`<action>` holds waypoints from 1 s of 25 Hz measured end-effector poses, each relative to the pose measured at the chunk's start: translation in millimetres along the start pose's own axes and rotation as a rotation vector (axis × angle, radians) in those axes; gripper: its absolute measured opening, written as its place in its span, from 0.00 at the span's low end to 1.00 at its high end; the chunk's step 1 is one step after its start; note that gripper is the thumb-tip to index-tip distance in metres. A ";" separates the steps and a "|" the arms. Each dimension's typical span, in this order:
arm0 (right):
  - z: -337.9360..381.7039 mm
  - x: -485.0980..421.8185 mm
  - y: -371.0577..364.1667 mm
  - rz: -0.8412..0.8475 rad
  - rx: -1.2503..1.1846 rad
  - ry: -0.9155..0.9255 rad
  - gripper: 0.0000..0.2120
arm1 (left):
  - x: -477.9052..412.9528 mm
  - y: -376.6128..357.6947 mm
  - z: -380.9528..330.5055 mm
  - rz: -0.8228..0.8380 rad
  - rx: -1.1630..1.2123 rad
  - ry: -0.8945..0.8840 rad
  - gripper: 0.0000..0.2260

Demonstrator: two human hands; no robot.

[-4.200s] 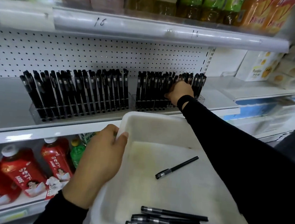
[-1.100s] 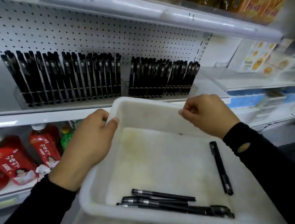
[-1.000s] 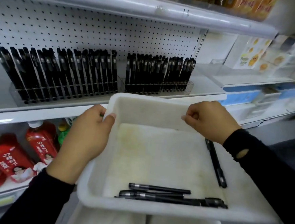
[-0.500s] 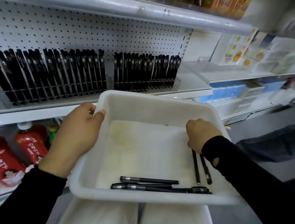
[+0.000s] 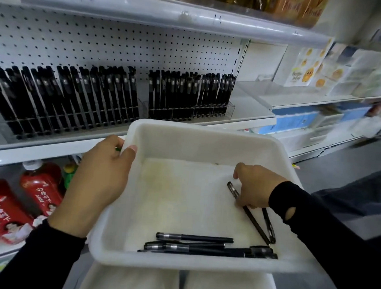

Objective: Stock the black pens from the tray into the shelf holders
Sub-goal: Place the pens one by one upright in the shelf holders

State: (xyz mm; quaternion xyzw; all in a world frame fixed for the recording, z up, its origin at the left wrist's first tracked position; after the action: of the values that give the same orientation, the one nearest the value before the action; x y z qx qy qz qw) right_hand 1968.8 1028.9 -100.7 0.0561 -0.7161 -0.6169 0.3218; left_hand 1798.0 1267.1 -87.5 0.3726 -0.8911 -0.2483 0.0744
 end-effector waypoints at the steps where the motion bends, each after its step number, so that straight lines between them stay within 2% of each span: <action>1: 1.2 -0.2 -2.6 0.005 0.035 0.011 0.21 | -0.4 0.2 0.6 -0.002 -0.001 0.000 0.09; 4: 2.3 -2.8 0.7 -0.057 -0.077 0.058 0.09 | -0.1 1.5 0.2 0.000 -0.004 0.002 0.10; 8: 10.1 -3.6 25.0 -0.138 -0.515 0.200 0.13 | -0.8 1.1 0.0 0.000 -0.021 -0.007 0.10; 11: 17.6 -8.4 53.0 -0.257 -0.784 0.264 0.11 | -2.8 0.4 0.0 -0.010 -0.027 -0.004 0.11; 18: 25.3 -60.8 119.0 -0.452 -1.112 0.296 0.07 | -5.2 -1.8 0.7 -0.023 -0.007 0.012 0.11; 21: 25.3 -92.8 142.5 -0.594 -1.081 0.232 0.08 | -5.6 -1.2 1.4 -0.024 -0.017 0.012 0.11; 25: 39.7 -132.7 150.5 -0.765 -0.824 0.211 0.06 | -6.2 -1.1 4.0 -0.023 -0.035 0.008 0.11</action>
State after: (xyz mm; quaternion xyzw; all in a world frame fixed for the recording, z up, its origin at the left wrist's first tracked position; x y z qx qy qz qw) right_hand 2099.8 1160.8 -15.5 0.2423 -0.3090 -0.9088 0.1408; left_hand 1801.8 1272.3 -91.3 0.3825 -0.8819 -0.2633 0.0815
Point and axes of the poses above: each hand's wrist, its own x-axis away from the middle knuckle, its own y-axis out of the back of the hand, z = x × y, the point moved 4 cm from there along -x, towards the middle knuckle, and after that the axes turned 3 degrees about x, right-handed, at the moved point
